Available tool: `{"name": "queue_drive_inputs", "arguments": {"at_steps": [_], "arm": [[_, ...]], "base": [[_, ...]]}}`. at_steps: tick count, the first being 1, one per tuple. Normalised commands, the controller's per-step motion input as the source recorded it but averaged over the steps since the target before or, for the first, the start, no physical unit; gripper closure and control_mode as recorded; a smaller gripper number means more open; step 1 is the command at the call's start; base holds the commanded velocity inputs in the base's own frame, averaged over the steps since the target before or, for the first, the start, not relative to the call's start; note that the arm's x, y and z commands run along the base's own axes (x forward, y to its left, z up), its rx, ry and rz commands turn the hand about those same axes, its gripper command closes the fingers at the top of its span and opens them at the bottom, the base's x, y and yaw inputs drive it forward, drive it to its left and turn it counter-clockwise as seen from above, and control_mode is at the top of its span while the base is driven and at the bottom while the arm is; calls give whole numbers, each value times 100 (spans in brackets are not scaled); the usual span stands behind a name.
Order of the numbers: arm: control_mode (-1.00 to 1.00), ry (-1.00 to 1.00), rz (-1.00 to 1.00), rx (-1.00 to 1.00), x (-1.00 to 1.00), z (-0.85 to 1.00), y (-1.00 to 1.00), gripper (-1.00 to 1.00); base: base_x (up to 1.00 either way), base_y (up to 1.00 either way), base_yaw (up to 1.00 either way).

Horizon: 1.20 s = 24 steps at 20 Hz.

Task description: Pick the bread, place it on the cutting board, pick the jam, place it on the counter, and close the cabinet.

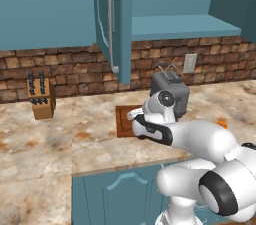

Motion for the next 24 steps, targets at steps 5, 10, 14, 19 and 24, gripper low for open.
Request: {"name": "queue_drive_inputs", "arguments": {"at_steps": [5,10,14,19,24], "arm": [[-100,1,0,0,13,-25,3,100],[-100,2,0,0,10,-24,2,100],[-100,1,0,0,7,-23,2,100],[-100,0,0,0,15,-16,0,100],[-100,0,0,0,19,-16,0,100]], "base": [[0,0,0],[0,0,0],[0,0,0],[0,0,0],[0,0,0]]}}
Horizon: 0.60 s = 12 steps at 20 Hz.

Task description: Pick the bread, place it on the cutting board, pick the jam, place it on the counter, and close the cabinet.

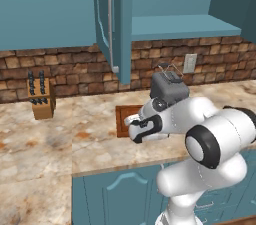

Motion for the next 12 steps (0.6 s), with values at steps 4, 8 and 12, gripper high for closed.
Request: {"name": "queue_drive_inputs", "arguments": {"at_steps": [4,8,12], "arm": [[-100,0,0,0,17,-19,1,100],[-100,0,0,0,15,-17,1,100],[-100,0,0,0,16,-13,2,100]], "base": [[0,0,0],[0,0,0],[0,0,0]]}}
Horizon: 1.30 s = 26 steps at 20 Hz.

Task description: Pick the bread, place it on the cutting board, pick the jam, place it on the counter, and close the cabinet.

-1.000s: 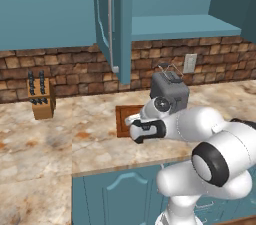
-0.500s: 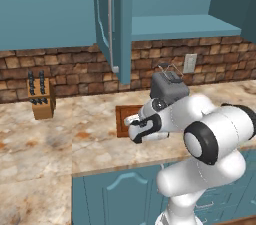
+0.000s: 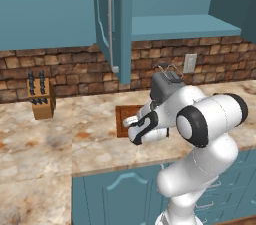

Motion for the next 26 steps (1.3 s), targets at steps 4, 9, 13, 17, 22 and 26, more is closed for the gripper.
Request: {"name": "queue_drive_inputs", "arguments": {"at_steps": [4,9,13,17,22,26], "arm": [[-100,0,0,0,16,-10,3,100],[-100,1,0,0,7,-5,2,100],[-100,5,0,0,0,-1,3,-100],[-100,1,0,0,0,0,1,-100],[-100,0,0,0,0,0,0,-100],[-100,-1,0,0,-1,12,0,-100]], "base": [[0,0,0],[0,0,0],[0,0,0],[0,0,0],[0,0,0],[0,0,0]]}}
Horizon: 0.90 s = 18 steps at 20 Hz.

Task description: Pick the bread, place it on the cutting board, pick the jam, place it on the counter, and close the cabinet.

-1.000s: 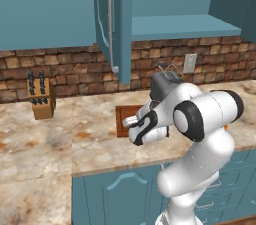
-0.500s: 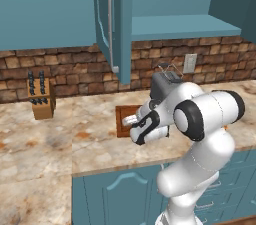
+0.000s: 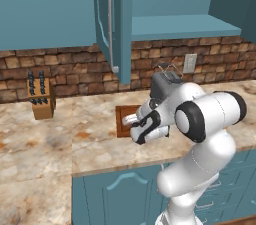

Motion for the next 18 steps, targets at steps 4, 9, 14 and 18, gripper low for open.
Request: {"name": "queue_drive_inputs", "arguments": {"at_steps": [4,9,14,18], "arm": [[-100,-10,0,0,-14,36,0,-100],[-100,-13,0,0,-14,41,0,-100],[-100,-13,0,0,-11,52,0,-100],[-100,-13,-1,-1,-6,56,0,-100]], "base": [[0,0,0],[0,0,0],[0,0,0],[0,0,0]]}}
